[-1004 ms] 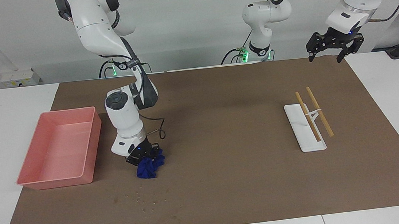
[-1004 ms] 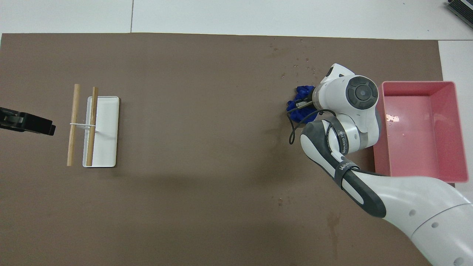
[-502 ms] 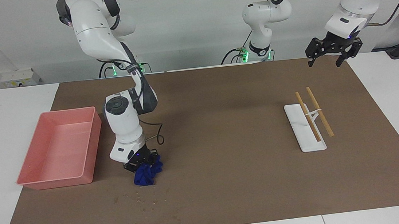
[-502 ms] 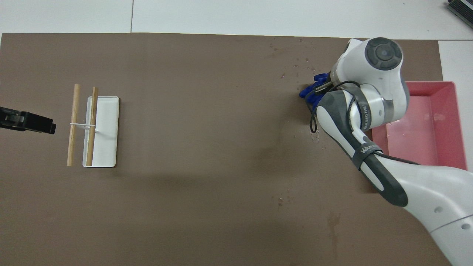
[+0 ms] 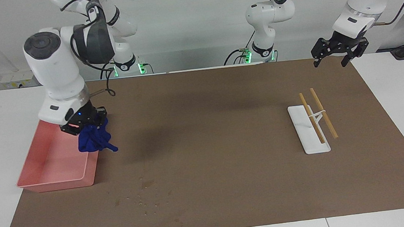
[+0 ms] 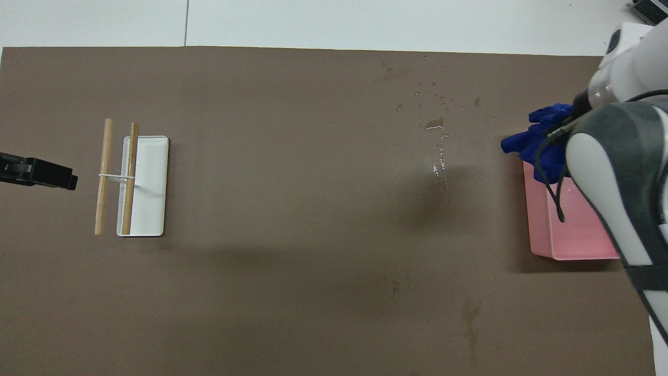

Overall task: Wipe water with towel using both arms
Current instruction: 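Carry the towel into the pink bin and release it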

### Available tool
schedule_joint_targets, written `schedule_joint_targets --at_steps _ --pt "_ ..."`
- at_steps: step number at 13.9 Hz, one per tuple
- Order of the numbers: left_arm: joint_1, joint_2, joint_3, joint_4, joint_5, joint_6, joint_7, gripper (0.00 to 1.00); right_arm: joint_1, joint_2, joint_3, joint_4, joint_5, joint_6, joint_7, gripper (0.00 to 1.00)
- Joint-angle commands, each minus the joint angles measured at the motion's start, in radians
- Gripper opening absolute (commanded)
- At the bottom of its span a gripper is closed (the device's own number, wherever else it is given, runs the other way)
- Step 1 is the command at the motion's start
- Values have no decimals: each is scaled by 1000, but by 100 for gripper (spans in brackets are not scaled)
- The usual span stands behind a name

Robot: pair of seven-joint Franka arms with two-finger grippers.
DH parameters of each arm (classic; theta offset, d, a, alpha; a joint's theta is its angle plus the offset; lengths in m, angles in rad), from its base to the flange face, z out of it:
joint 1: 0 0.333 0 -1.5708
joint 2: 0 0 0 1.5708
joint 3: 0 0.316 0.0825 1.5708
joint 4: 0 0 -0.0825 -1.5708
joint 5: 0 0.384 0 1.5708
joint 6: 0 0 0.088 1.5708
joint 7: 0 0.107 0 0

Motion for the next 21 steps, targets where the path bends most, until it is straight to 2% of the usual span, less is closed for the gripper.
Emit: schedule_joint_targets --at_steps 1,3,4,6,8,9,10,11,16,19,21 --pt "19 -20 -11 -24 -13 -6 -7 100 -137 -15 11 -38 -9 18 -181 0" --pt "23 -28 -11 -33 -11 -3 -5 100 -186 -20 9 -56 -11 47 -250 0" --pt "23 -28 -11 -35 -10 -3 -4 100 -212 -31 11 -97 -9 91 -275 0" --pt "22 -28 -9 -35 -10 -3 -4 100 -259 -70 11 -239 -9 207 -307 0" --pt "22 -28 -11 -35 -10 -3 -4 100 -258 -109 11 -365 -8 287 -281 0" --pt "22 -28 -11 -35 -10 -4 -4 100 -261 -114 11 -384 -8 295 -277 23" --pt "22 -28 -11 -35 -10 -3 -4 100 -261 -114 11 -384 -8 295 -281 79" --pt "22 -28 -11 -35 -10 -3 -4 100 -267 -112 12 -380 -8 294 -290 100" --pt "22 -28 -11 -35 -10 -3 -4 100 -266 -124 14 -351 40 260 -292 100" --pt "22 -28 -11 -35 -11 -3 -4 100 -241 -173 43 -217 109 93 -267 100" --pt "22 -28 -11 -35 -10 -4 -4 100 -228 -216 61 -193 158 24 -142 100"
